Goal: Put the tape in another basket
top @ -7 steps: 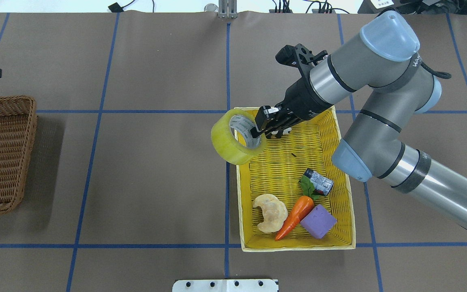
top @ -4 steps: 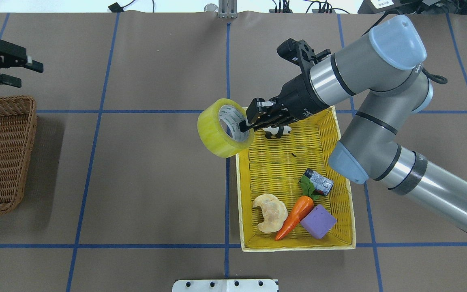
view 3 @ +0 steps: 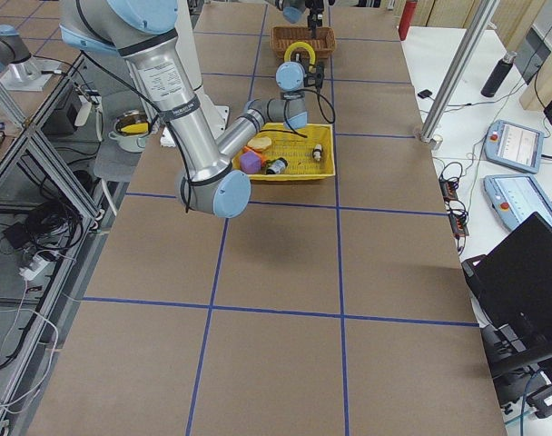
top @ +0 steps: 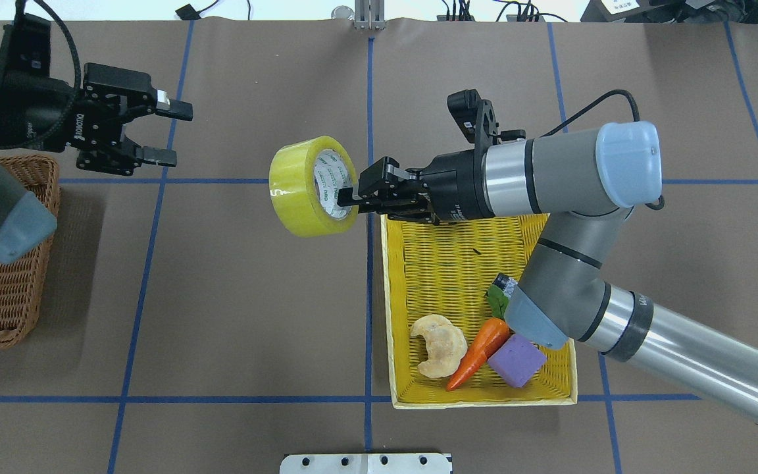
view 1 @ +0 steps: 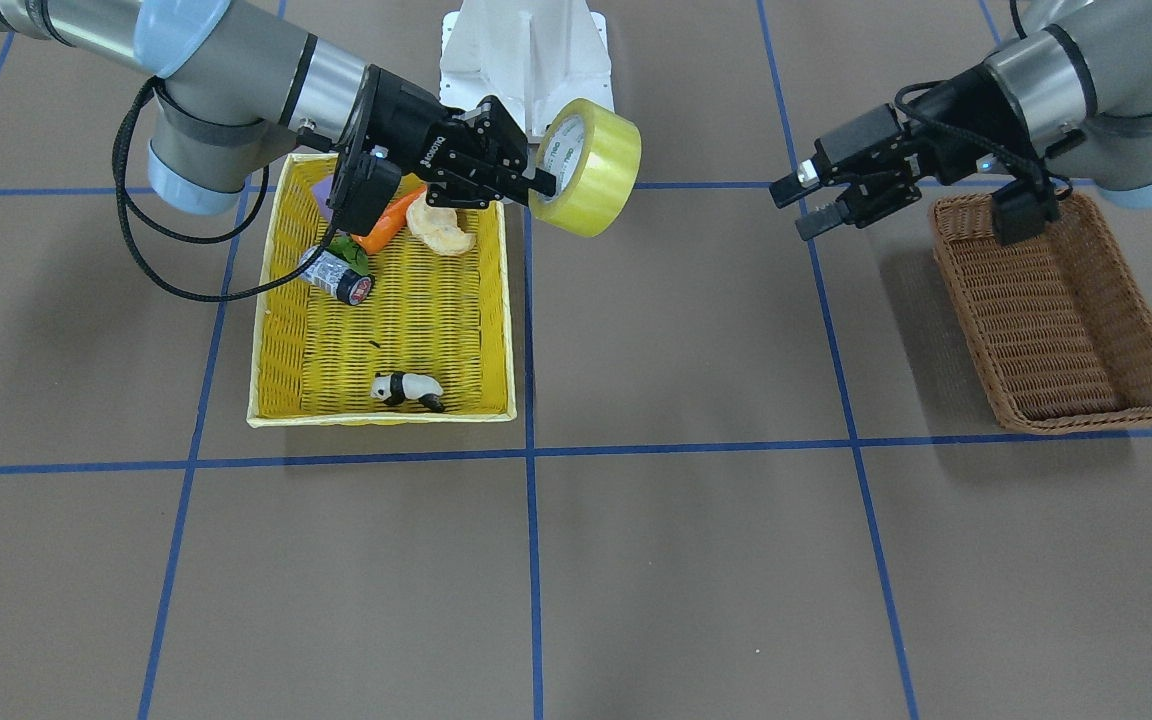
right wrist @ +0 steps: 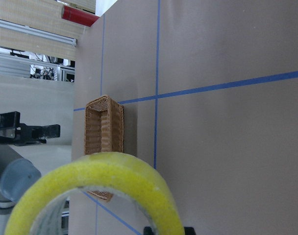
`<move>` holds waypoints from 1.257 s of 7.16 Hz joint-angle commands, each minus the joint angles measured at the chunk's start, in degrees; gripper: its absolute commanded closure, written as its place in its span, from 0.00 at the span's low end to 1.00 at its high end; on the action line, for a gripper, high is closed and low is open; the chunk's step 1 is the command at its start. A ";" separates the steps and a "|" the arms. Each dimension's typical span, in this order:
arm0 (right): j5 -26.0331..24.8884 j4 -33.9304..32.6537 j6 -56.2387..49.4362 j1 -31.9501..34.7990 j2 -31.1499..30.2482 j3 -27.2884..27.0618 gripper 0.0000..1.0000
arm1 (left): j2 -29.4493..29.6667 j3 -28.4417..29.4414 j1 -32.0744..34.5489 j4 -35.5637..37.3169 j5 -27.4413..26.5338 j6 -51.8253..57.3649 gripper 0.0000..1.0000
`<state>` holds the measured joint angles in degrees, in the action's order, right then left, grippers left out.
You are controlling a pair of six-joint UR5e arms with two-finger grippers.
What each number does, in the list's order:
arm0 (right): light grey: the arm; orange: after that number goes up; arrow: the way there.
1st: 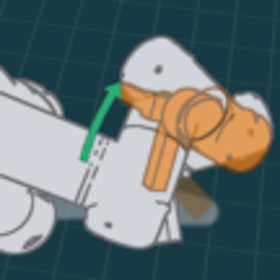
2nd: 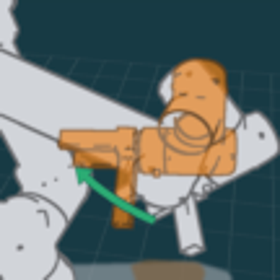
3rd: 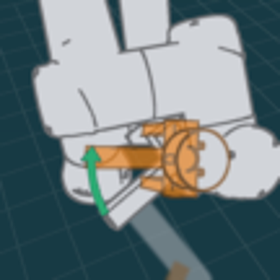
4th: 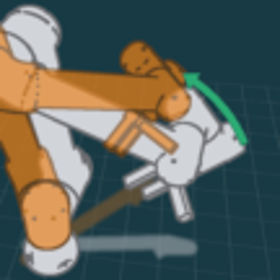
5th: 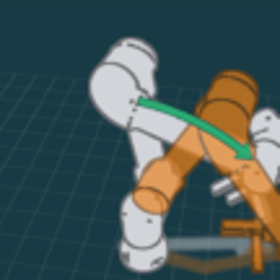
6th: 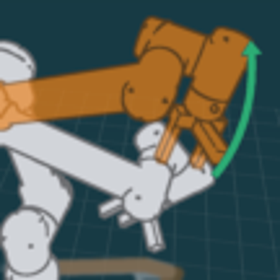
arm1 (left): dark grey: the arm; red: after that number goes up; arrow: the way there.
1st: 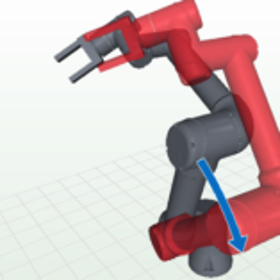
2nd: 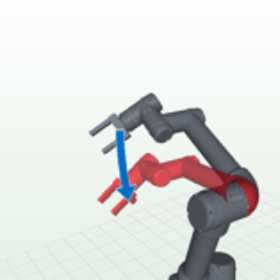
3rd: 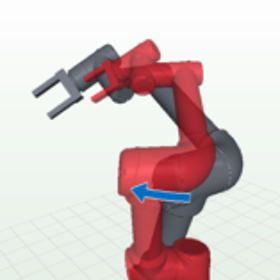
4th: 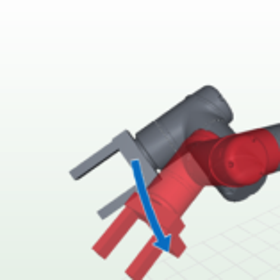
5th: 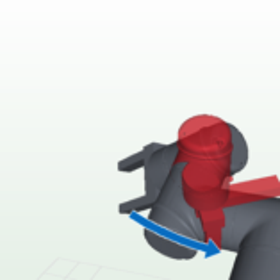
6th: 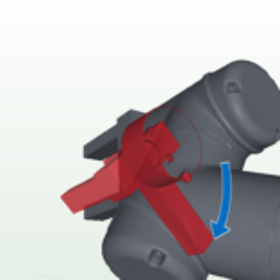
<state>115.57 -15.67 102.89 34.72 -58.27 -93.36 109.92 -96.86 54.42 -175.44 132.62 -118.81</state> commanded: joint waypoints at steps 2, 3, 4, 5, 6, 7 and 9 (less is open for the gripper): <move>-4.73 19.07 10.46 -2.64 0.69 7.13 1.00 | 2.40 2.11 -8.35 -19.65 -12.98 -14.87 0.07; -4.73 20.23 12.05 -3.08 1.48 7.14 1.00 | 2.49 2.03 -8.80 -20.55 -13.17 -14.96 0.07; -4.91 21.63 13.38 -3.26 2.27 7.14 1.00 | 2.49 2.20 -9.24 -22.04 -14.22 -15.05 0.07; -5.69 21.65 14.52 -3.43 3.07 7.40 1.00 | 2.66 2.11 -10.47 -22.49 -14.58 -14.96 0.07; -5.79 21.65 14.53 -3.70 3.16 7.58 1.00 | 3.80 2.11 -11.35 -22.58 -16.58 -15.05 0.07; -5.88 21.65 14.53 -4.05 4.03 8.45 1.00 | 3.81 2.03 -13.79 -24.06 -18.86 -14.96 0.08; -5.79 21.65 14.53 -4.49 4.83 9.16 1.00 | 3.98 2.11 -14.96 -25.04 -20.56 -14.96 0.17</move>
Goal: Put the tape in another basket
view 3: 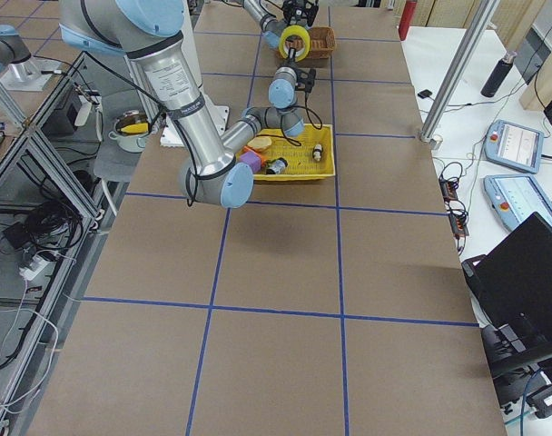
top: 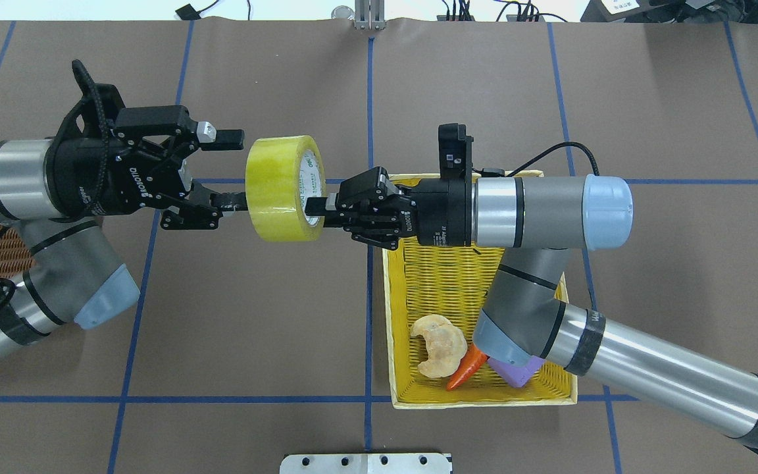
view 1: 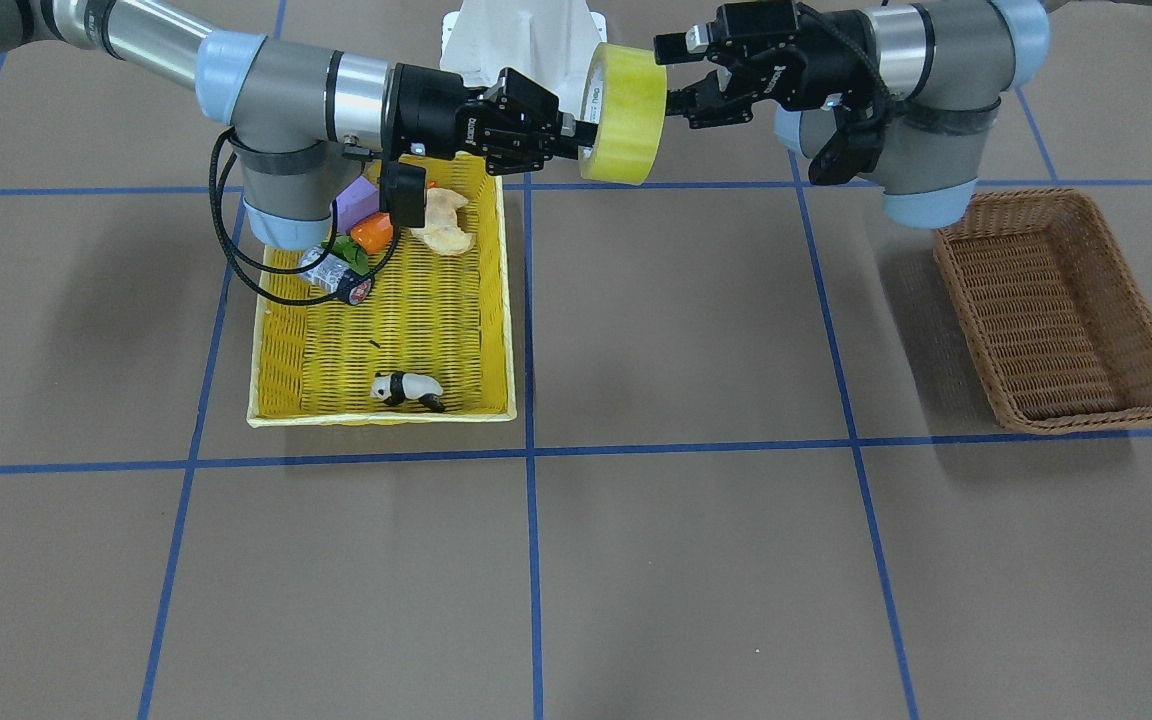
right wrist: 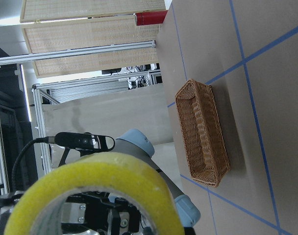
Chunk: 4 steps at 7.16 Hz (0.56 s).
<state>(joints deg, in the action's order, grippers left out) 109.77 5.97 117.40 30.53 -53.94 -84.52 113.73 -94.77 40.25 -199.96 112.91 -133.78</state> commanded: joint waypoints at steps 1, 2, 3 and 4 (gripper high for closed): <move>0.00 0.01 0.02 -0.38 0.68 0.41 1.00 | 0.17 -0.06 -0.79 -0.52 -0.85 0.01 0.34; 0.00 0.01 0.02 -0.47 0.68 0.41 1.00 | 0.17 0.02 -0.79 -0.52 -0.85 0.01 0.69; 0.00 0.01 0.02 -0.56 0.77 0.41 0.37 | 0.17 0.02 -0.79 -0.52 -0.85 0.09 1.00; 0.09 0.01 0.02 -0.56 0.77 0.41 0.00 | 0.17 0.02 -0.79 -0.52 -1.46 0.10 1.00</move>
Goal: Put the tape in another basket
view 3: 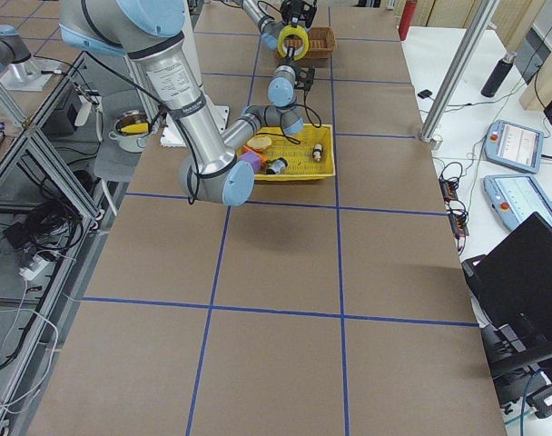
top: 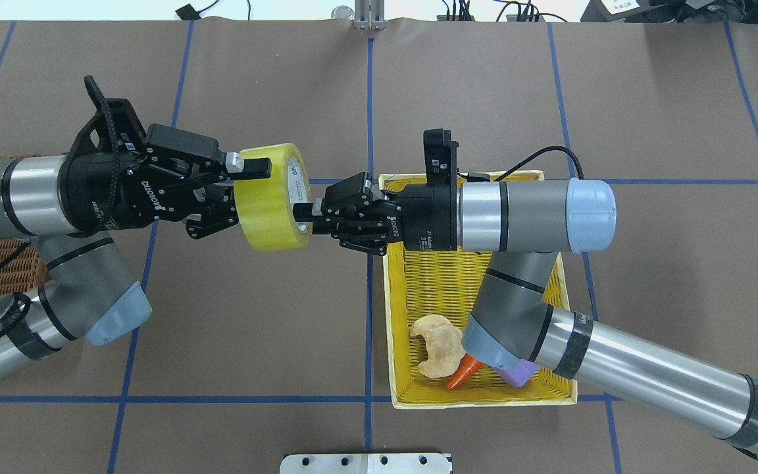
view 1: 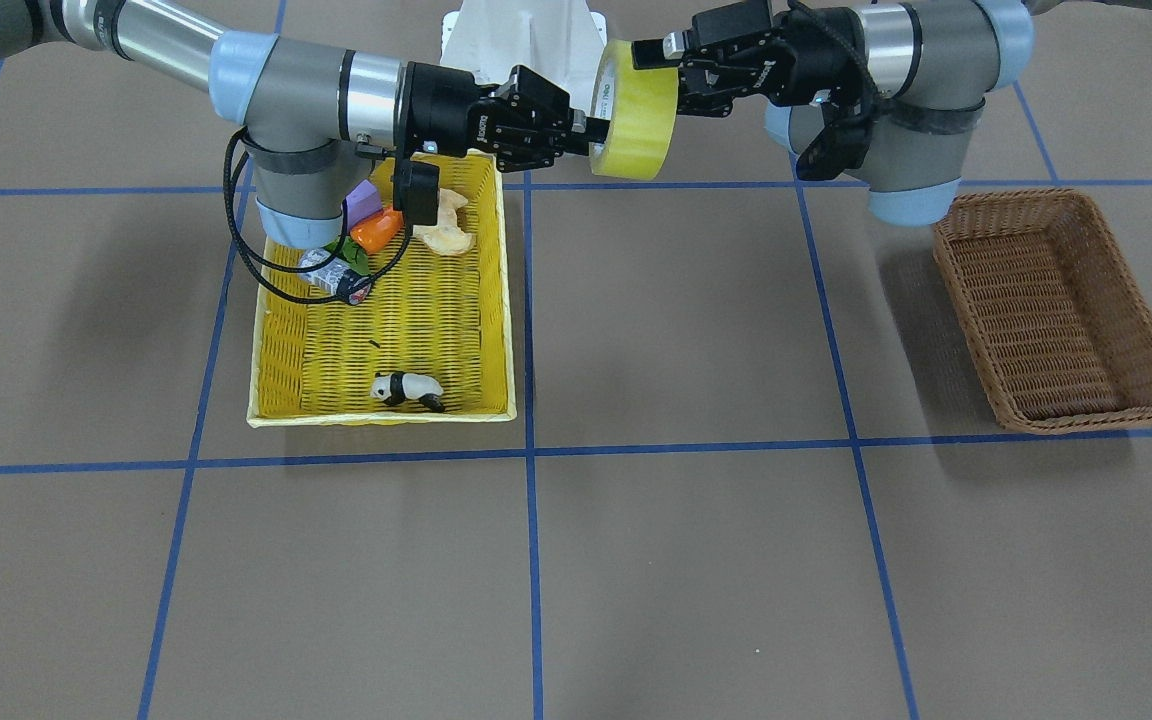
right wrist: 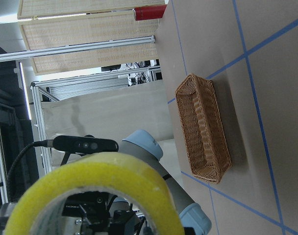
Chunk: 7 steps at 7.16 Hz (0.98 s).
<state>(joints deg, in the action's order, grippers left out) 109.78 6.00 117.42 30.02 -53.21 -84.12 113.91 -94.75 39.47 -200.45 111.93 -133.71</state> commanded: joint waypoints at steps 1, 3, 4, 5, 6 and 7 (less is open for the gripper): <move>0.08 -0.02 0.00 -0.05 0.21 -0.08 0.00 | -0.01 0.01 -0.01 0.06 -0.74 -0.06 1.00; 0.08 0.24 -0.09 0.30 -0.31 -0.43 0.00 | -0.88 -0.51 0.16 -0.12 -0.74 0.21 1.00; 0.08 -0.19 -0.96 2.65 -0.93 -0.61 0.00 | -2.63 -0.69 1.73 -0.21 -0.74 0.82 1.00; 0.61 -0.81 -5.06 5.81 -3.37 -0.52 0.00 | -6.91 -0.78 6.62 -0.47 0.04 1.17 1.00; 1.48 -3.42 -12.06 8.28 -6.35 -0.61 0.00 | -10.69 -0.78 11.19 -1.08 1.35 1.17 1.00; 7.41 -9.71 -18.31 12.57 -7.25 -0.87 0.00 | -13.77 -0.52 16.29 -0.56 4.85 1.52 1.00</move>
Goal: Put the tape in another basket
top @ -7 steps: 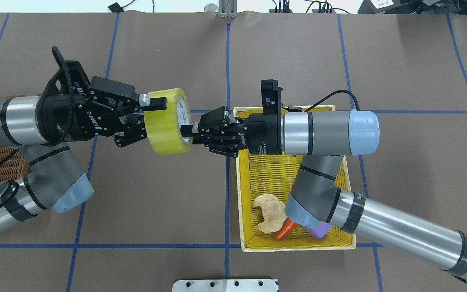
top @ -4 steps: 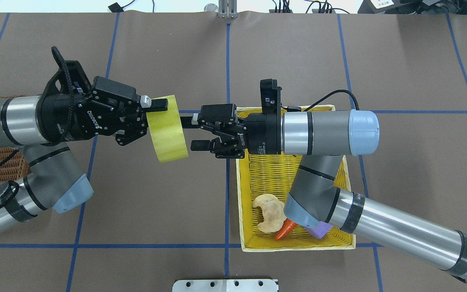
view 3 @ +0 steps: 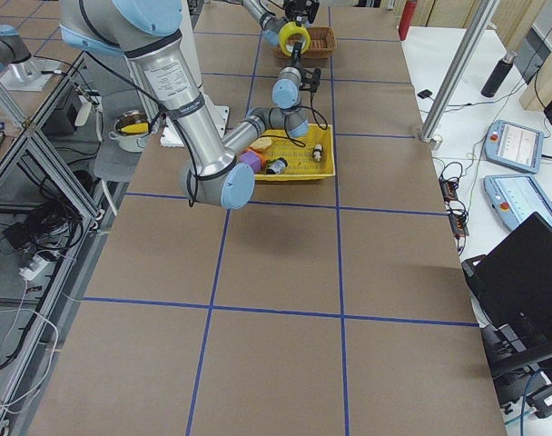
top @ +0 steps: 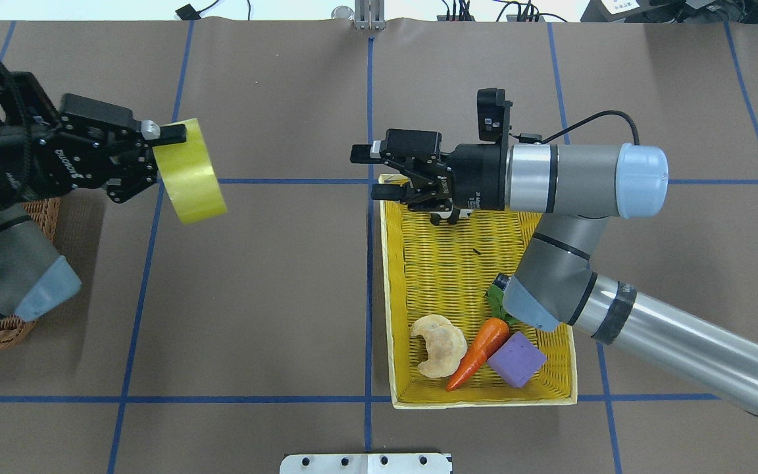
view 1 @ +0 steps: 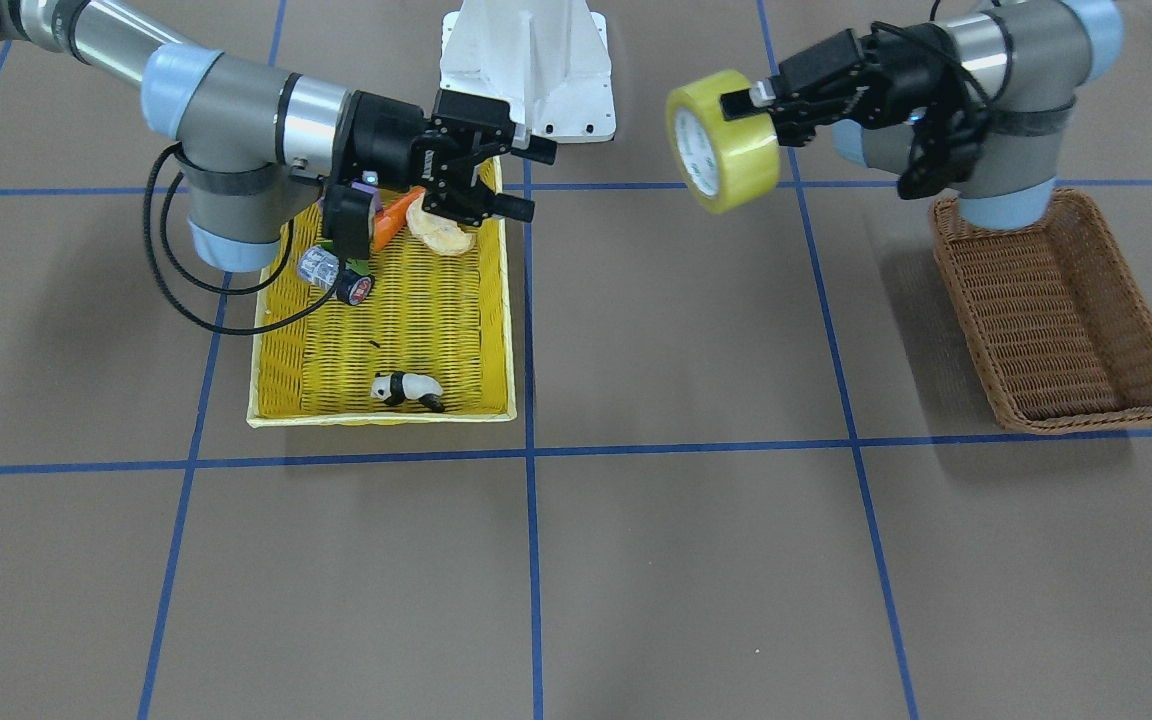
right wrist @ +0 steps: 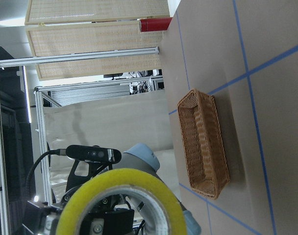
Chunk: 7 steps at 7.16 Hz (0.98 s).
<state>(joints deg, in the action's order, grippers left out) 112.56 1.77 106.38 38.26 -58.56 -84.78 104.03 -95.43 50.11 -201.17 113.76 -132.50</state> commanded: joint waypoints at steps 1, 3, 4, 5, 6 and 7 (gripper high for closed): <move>9.65 -12.16 -12.46 8.63 -2.00 -0.91 0.00 | -7.14 1.55 10.05 0.59 4.78 4.66 1.00; 10.31 -23.61 -18.36 14.00 -6.10 -5.64 0.00 | -13.22 5.95 14.38 6.87 8.38 25.60 1.00; 9.79 -30.35 -20.40 16.03 -10.39 -10.36 0.00 | -13.33 5.70 16.92 16.93 10.75 36.85 1.00; 9.70 -37.90 -27.38 19.10 -14.09 -14.32 0.00 | -13.50 5.52 19.12 24.08 12.69 44.53 1.00; 9.70 -44.94 -37.98 22.35 -16.48 -15.32 0.00 | -15.07 5.61 20.45 30.68 12.97 52.44 1.00; 10.14 -47.01 -45.57 25.51 -19.98 -15.59 0.00 | -16.04 4.82 20.64 39.71 13.15 58.44 1.00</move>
<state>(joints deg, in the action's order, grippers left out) 122.38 -40.44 70.49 60.02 -74.65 -99.24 89.24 -90.06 69.86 -171.15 126.38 -82.15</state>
